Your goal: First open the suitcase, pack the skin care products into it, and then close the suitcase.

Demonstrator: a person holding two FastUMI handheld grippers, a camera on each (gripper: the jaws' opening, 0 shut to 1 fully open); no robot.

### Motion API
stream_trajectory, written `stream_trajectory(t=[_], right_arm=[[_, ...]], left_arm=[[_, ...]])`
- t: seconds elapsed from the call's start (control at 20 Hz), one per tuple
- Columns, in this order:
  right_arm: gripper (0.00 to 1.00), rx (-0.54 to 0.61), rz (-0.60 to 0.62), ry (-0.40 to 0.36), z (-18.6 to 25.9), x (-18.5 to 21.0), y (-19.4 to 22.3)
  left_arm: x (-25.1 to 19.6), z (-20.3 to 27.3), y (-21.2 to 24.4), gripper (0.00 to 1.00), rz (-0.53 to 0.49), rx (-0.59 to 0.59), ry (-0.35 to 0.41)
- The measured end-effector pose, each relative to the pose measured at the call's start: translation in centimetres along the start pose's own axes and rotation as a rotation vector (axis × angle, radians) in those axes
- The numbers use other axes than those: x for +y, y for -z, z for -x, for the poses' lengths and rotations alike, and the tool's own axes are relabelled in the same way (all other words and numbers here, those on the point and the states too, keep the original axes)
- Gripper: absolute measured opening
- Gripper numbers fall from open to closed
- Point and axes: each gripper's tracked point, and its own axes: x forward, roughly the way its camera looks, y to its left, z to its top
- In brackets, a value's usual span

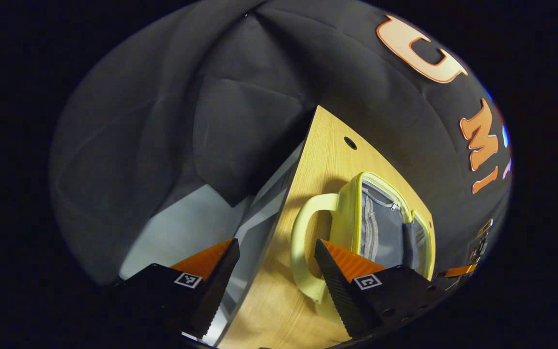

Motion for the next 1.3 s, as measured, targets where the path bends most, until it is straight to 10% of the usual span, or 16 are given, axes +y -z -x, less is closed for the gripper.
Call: stream_trajectory(t=[0.35, 0.5, 0.6, 1.3], right_arm=[[0.95, -0.022, -0.053, 0.031, 1.4, -2.8, 0.7], [0.96, -0.025, -0.076, 0.040, 1.6, -4.3, 0.7], [0.96, -0.034, -0.075, 0.043, 2.3, -5.7, 0.4], [0.96, -0.069, -0.065, 0.015, 3.3, -6.6, 0.0]], left_arm=[[-0.5, -1.3, 0.1, 0.86, 0.091, -0.012, 0.032], [1.3, -1.4, 0.3, 0.31, 0.116, 0.002, -0.084], [0.6, 0.5, -0.3, 0.12, 0.130, -0.024, -0.046], [-9.0, 10.3, -5.6, 0.03, -0.143, -0.174, -0.008]])
